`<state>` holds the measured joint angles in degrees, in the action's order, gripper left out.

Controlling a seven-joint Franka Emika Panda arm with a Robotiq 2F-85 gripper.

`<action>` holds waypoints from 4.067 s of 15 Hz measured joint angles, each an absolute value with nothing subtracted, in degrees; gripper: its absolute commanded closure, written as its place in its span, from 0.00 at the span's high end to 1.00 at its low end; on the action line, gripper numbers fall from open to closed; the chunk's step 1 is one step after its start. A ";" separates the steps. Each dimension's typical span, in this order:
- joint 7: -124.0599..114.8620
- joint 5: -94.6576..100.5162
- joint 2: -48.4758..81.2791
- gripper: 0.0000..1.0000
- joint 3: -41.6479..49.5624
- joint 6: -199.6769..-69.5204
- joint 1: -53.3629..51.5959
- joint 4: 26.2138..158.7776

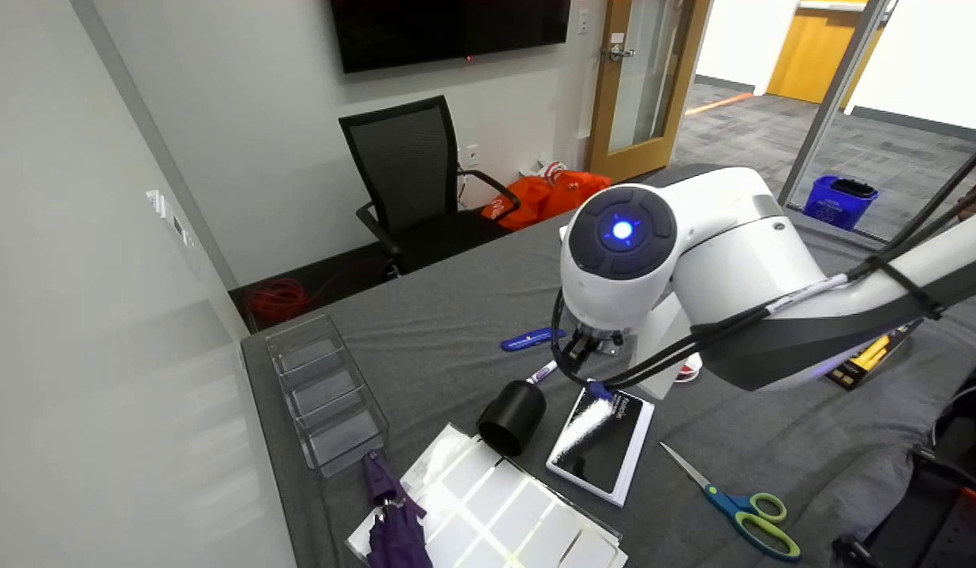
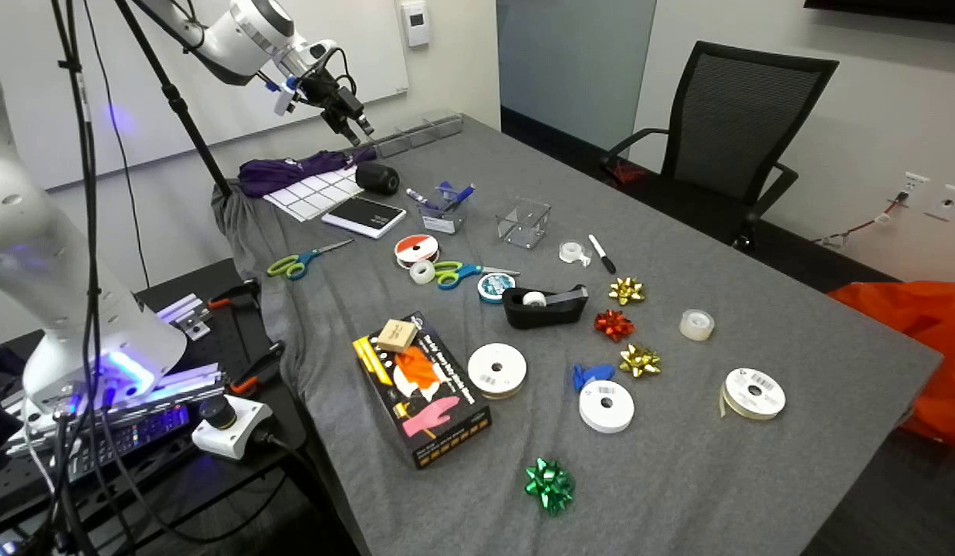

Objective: Pick up the black cup and put it on the black book

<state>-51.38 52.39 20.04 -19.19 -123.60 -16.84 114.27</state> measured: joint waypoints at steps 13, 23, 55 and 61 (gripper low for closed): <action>-49.67 52.94 23.13 1.00 -16.20 -123.87 -21.82 111.43; -49.57 54.78 33.60 1.00 -14.70 -125.15 -28.18 102.47; -48.35 57.89 50.36 0.23 -5.23 -112.18 -37.82 85.55; -48.55 58.22 51.35 0.02 -5.18 -110.75 -37.92 83.90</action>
<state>-48.55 58.22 51.35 -5.18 -110.75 -37.92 83.90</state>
